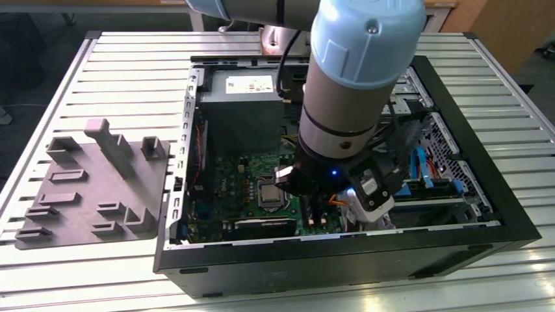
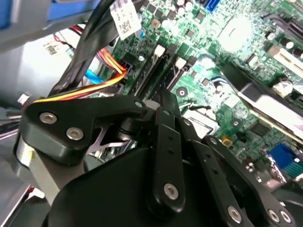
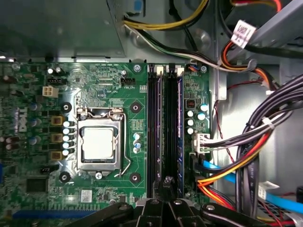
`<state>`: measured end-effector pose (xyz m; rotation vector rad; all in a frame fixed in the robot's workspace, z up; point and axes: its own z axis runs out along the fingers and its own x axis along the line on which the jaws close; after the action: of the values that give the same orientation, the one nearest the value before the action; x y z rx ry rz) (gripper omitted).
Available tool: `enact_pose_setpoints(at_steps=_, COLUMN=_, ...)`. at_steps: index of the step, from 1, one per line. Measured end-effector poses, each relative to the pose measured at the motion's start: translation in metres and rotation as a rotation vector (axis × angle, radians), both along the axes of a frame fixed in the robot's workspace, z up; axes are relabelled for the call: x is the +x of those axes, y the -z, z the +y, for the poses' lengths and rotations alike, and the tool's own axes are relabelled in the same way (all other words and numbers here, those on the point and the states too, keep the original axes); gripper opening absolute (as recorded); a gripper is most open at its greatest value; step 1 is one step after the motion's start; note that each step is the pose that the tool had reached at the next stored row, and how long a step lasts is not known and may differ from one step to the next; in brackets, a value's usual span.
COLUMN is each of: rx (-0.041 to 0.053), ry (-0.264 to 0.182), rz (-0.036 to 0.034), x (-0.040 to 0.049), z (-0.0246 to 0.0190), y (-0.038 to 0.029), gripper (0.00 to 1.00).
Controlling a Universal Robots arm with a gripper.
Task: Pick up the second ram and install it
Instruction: 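Press down the second ram until it locks into place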
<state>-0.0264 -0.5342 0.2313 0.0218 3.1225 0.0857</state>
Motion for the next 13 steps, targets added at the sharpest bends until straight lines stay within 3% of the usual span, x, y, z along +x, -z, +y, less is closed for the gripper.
enact_pose_setpoints(at_steps=7, rx=-0.0005, ry=0.0, rz=0.0001, x=0.0, z=0.0, y=-0.0158, gripper=0.11)
enact_pose_setpoints(at_steps=13, rx=-0.0002, ry=0.0, rz=-0.0001, x=0.0, z=0.0001, y=-0.02, gripper=0.11)
